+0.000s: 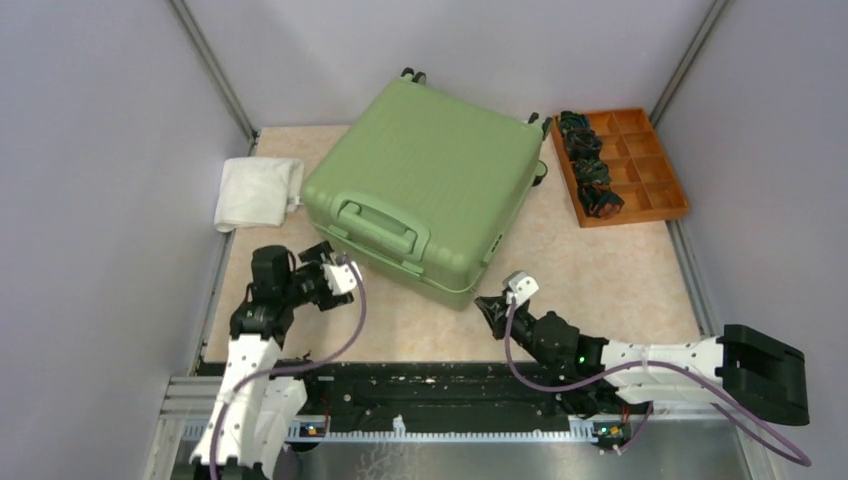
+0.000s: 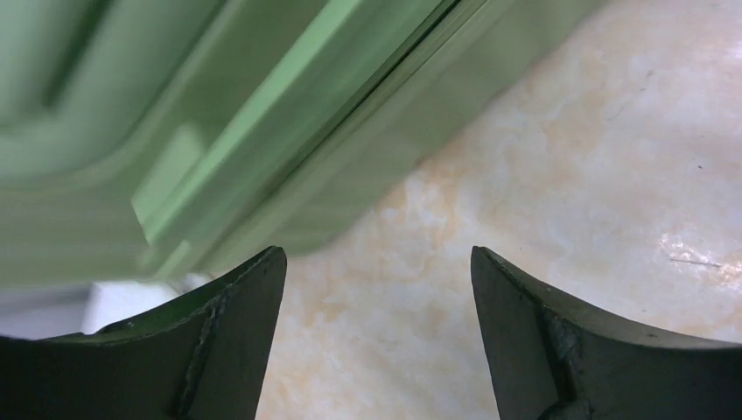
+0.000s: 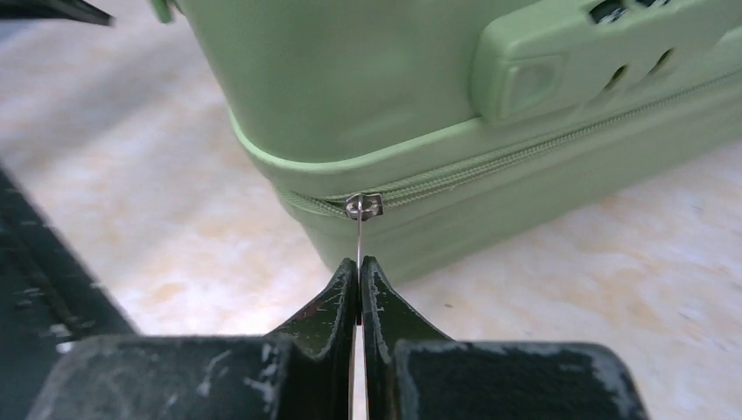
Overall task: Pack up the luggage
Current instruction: Zip the luggage at the center of the board.
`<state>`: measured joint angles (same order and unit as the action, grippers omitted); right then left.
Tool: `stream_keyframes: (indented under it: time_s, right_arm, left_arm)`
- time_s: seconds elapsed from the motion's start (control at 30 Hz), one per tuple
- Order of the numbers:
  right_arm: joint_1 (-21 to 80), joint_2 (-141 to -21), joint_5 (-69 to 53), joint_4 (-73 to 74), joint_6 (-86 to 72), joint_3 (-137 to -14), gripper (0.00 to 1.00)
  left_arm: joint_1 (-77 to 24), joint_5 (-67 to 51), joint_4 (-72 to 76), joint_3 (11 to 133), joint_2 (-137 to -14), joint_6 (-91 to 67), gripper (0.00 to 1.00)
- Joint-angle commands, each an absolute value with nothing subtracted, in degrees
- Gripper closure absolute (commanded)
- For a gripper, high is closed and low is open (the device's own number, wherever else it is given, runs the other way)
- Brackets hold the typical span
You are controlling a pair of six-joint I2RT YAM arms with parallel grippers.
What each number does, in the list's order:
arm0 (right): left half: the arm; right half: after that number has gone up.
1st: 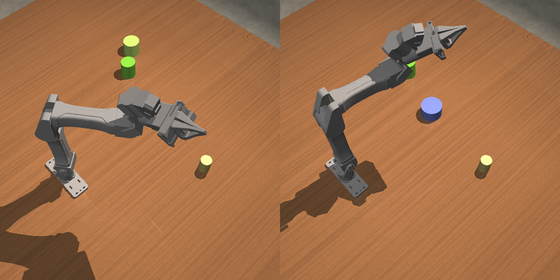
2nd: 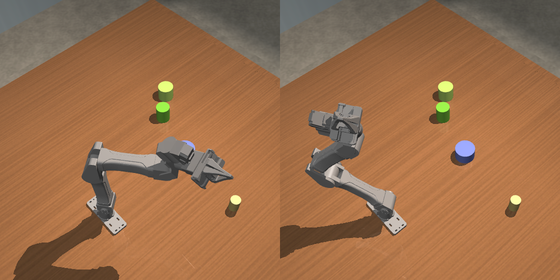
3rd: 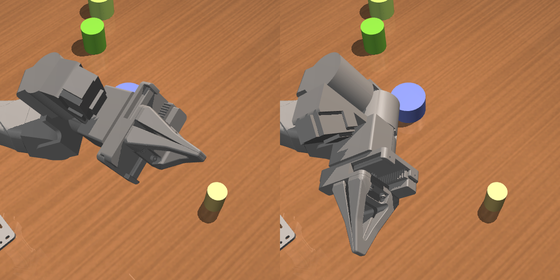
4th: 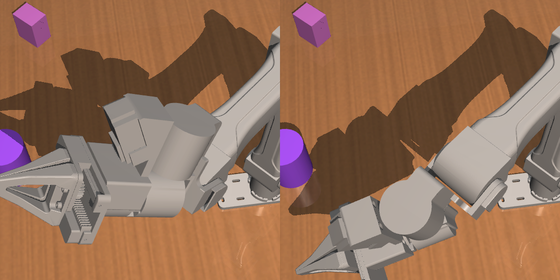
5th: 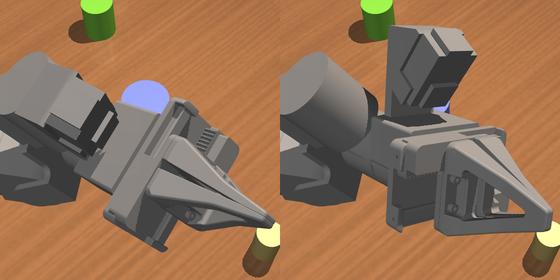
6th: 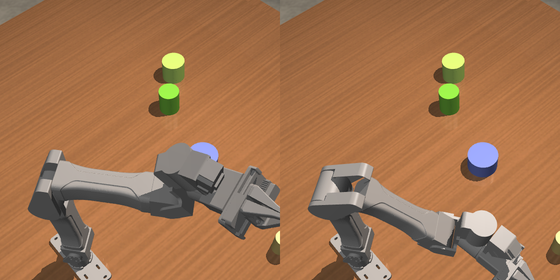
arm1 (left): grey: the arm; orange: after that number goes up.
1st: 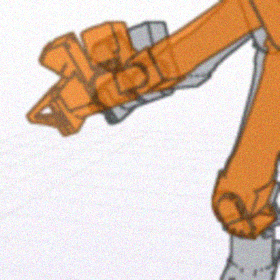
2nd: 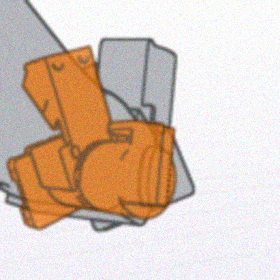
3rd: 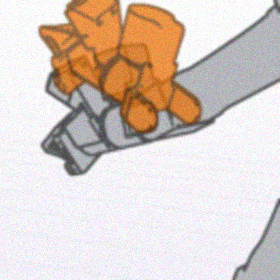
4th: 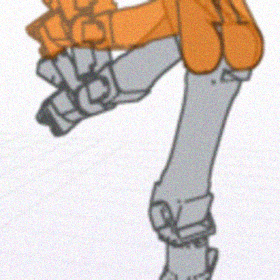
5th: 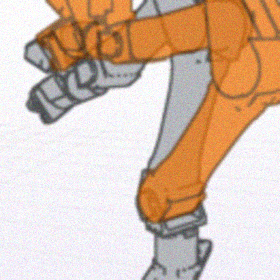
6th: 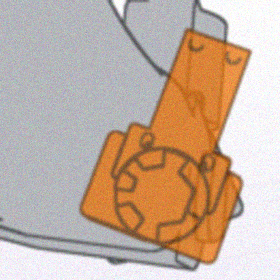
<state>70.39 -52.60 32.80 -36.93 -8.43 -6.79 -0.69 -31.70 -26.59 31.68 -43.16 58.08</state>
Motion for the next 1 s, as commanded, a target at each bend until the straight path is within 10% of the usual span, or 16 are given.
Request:
stream_keyframes:
  time_s: [0.0,0.47,0.97]
  right_arm:
    - [69.7,-49.0,20.4,-54.9,-11.7,-6.6,1.0]
    - [67.5,-47.5,21.7,-51.7,-13.4,-5.6,1.0]
    - [67.5,-51.2,22.0,-49.5,-13.2,-5.7,1.0]
  left_arm:
    - [-0.4,-48.7,-28.6,27.6,-27.7,73.6,0.14]
    - [-3.2,-60.1,-6.5,16.9,-23.8,98.5,0.13]
    - [-7.9,-53.3,12.0,18.5,-38.9,99.1,0.43]
